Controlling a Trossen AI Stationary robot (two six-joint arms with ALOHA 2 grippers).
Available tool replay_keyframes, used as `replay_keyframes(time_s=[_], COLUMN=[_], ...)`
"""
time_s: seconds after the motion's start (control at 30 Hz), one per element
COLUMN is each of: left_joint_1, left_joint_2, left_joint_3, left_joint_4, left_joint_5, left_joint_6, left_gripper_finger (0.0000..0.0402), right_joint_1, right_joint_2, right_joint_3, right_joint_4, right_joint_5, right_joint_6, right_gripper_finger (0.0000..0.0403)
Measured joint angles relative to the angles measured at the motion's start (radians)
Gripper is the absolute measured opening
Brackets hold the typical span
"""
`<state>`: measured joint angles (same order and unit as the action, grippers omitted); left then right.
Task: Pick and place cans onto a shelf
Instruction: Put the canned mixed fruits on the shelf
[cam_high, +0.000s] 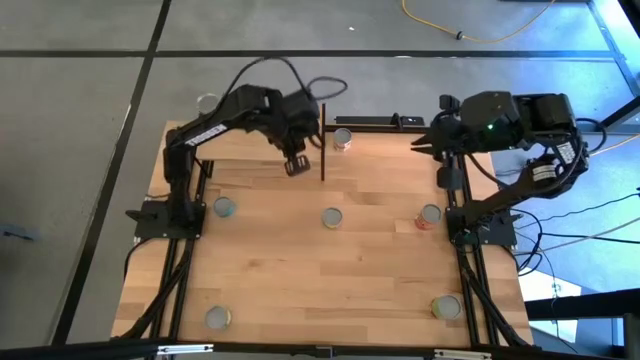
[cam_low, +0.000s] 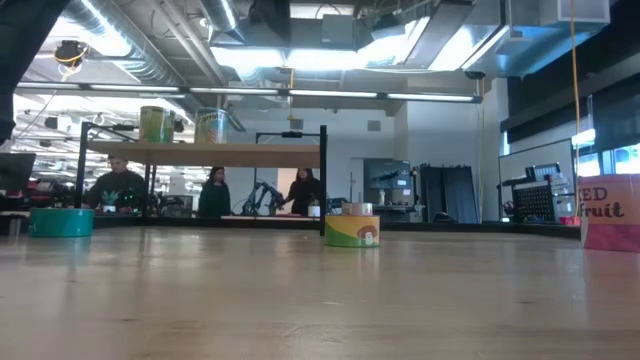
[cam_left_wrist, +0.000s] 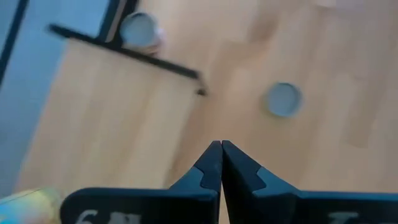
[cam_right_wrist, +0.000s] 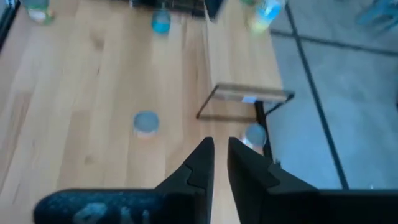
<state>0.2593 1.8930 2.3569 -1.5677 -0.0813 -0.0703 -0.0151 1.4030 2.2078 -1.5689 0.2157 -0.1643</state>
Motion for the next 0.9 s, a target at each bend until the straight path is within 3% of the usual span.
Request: replay_keyframes(time_s=[0.17, 0.43, 0.67, 0.9], left_joint_1=[-0.090, -0.240, -0.354, -0.419], left_joint_2=[-0.068, -0.223, -0.331, -0.377], left_joint_3=[-0.045, -0.145, -0.304, -0.453], left_joint_4=[-0.003, -0.003, -0.002, -0.002], left_joint_5=[0.002, -0.036, -0.072, 0.018], left_joint_6=[-0.094, -0.309, -0.539, -0.660], left_gripper_finger=[0.0000, 0.0000, 0.0001, 0.0034], right_joint_1=[0.000, 0.000, 0.000, 0.000], right_joint_2=[-0.132, -0.301, -0.348, -0.340], right_joint_3=[-0.221, -0.460, -0.517, -0.518], right_joint_4=[-0.004, -0.004, -0.002, -0.001], right_joint_5=[-0.012, -0.168, -0.191, -0.191], right_joint_6=[0.018, 0.136, 0.225, 0.302], right_gripper_finger=[0.0048, 0.0027, 0.0025, 0.0070])
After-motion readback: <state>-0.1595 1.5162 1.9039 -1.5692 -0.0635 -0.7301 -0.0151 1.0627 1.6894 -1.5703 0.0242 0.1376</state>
